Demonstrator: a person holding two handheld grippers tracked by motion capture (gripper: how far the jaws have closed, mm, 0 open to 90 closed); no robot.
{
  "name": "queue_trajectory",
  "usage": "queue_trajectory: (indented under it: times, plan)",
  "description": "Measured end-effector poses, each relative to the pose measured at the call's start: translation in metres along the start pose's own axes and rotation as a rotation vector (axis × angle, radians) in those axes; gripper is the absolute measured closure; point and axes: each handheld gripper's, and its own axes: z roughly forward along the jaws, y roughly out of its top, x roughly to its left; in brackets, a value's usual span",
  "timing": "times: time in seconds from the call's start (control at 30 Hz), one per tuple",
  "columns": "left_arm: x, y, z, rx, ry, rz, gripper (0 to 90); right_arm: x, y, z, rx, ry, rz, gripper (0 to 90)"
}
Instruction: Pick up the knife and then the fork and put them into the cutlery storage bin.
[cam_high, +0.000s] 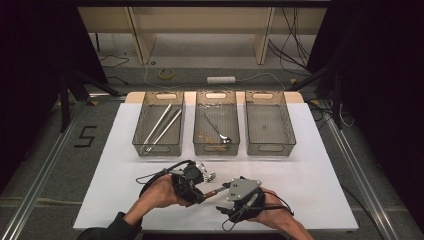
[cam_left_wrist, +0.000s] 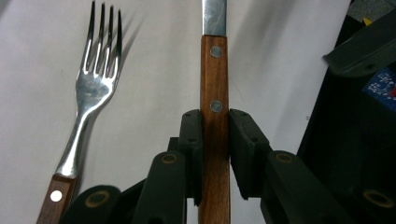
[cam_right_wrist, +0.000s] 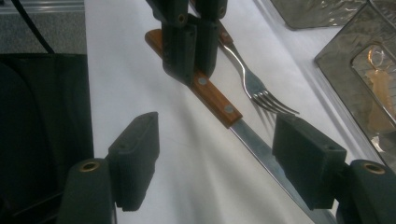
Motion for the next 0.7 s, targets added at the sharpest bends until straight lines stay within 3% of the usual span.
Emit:
queue_trajectory:
  times: [0.47, 0.57, 0.7]
  plan:
    - [-0.006, 0.008, 0.002, 0.021, -0.03, 0.009, 75.1, 0.006, 0.001, 0.007, 0.033, -0.046, -0.095, 35.7]
    - [-0.008, 0.009, 0.001, 0.022, -0.038, 0.014, 75.1, 0.008, 0.002, 0.01, 0.034, -0.03, -0.112, 36.9]
    - [-0.011, 0.01, 0.0, 0.028, -0.053, 0.025, 75.0, 0.011, 0.003, 0.014, 0.047, -0.046, -0.14, 39.7]
